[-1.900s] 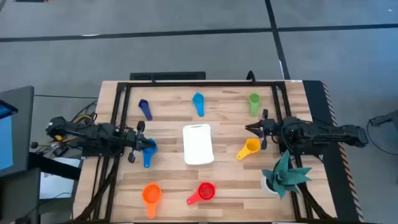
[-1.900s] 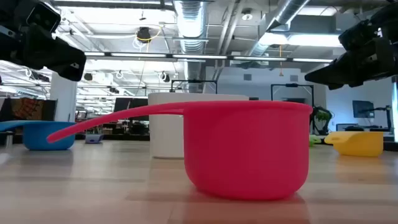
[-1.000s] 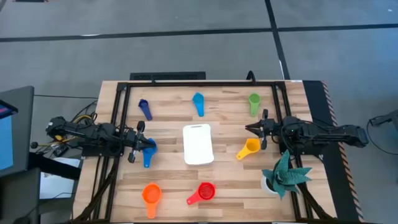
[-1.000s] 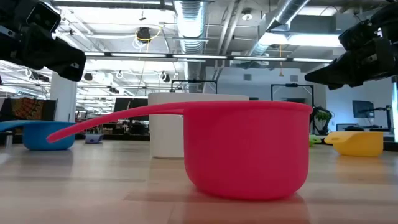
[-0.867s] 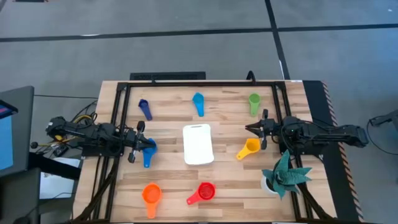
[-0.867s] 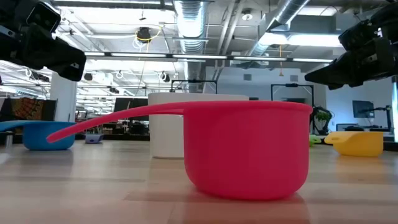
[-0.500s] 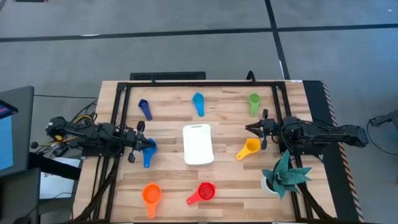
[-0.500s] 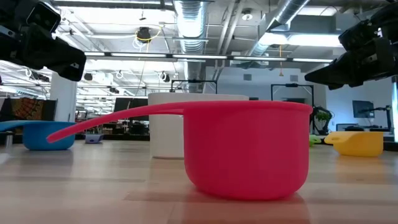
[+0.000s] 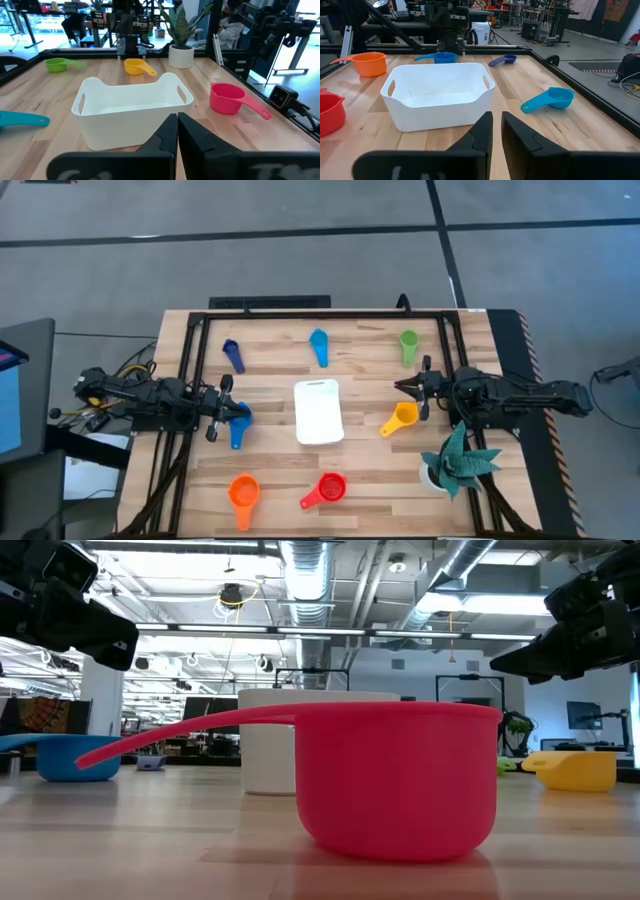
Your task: Nest measuring cups in basket
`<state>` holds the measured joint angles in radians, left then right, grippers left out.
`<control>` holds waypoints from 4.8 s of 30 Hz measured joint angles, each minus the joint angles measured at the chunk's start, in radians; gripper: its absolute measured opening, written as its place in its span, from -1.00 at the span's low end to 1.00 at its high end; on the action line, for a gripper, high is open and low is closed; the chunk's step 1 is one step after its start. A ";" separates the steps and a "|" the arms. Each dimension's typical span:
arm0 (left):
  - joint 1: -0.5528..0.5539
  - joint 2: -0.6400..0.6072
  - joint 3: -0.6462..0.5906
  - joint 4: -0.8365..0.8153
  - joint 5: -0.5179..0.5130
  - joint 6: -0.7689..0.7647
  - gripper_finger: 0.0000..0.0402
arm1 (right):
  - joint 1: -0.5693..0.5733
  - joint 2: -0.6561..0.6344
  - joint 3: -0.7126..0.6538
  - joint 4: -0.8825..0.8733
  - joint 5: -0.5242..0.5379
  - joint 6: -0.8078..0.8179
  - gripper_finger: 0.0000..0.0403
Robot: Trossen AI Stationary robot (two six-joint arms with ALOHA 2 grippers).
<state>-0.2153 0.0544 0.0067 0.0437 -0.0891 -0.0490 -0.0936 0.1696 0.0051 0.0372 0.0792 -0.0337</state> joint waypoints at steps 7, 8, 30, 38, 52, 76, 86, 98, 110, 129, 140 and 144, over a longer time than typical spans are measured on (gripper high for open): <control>0.000 0.000 0.000 0.000 0.000 0.000 -1.00 | 0.000 0.000 0.000 0.000 0.000 0.000 -0.67; 0.000 0.000 0.000 0.000 0.000 0.000 -1.00 | 0.000 0.000 0.000 0.000 0.000 0.000 -0.67; 0.000 0.000 0.000 0.000 0.000 0.000 -1.00 | 0.000 0.000 0.000 0.000 0.000 0.000 -0.67; 0.000 0.000 0.000 0.000 0.000 0.000 -1.00 | 0.000 0.000 0.000 0.000 0.000 0.000 -0.67; 0.000 0.000 0.000 0.000 0.000 0.000 -1.00 | 0.000 0.000 0.000 0.000 0.000 0.000 -0.67; 0.000 0.013 0.006 0.086 -0.348 0.004 -1.00 | -0.012 0.001 0.000 0.088 0.030 0.262 -0.67; -0.001 0.059 0.026 0.086 -0.289 0.016 -1.00 | -0.014 0.000 0.006 0.147 0.082 0.479 -0.67; 0.000 0.297 0.027 0.298 -0.317 -0.092 -0.67 | 0.077 0.029 0.002 0.200 0.089 0.538 -0.67; -0.115 0.714 0.030 0.704 -0.306 -0.211 -0.58 | 0.187 0.139 0.001 0.427 0.246 0.536 -0.67; -0.337 1.103 0.381 0.473 -0.633 -0.222 -0.58 | 0.382 0.881 0.401 0.340 0.411 0.676 -0.67; -0.337 1.117 0.423 0.394 -0.735 -0.267 -0.58 | 0.552 1.296 0.761 0.207 0.444 0.654 -0.60; -0.337 1.124 0.423 0.389 -0.789 -0.259 -0.58 | 0.599 1.404 0.880 0.102 0.442 0.672 -0.40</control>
<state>-0.5526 1.1782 0.4297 0.4329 -0.8785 -0.3084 0.5055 1.5739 0.8848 0.1395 0.5214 0.6387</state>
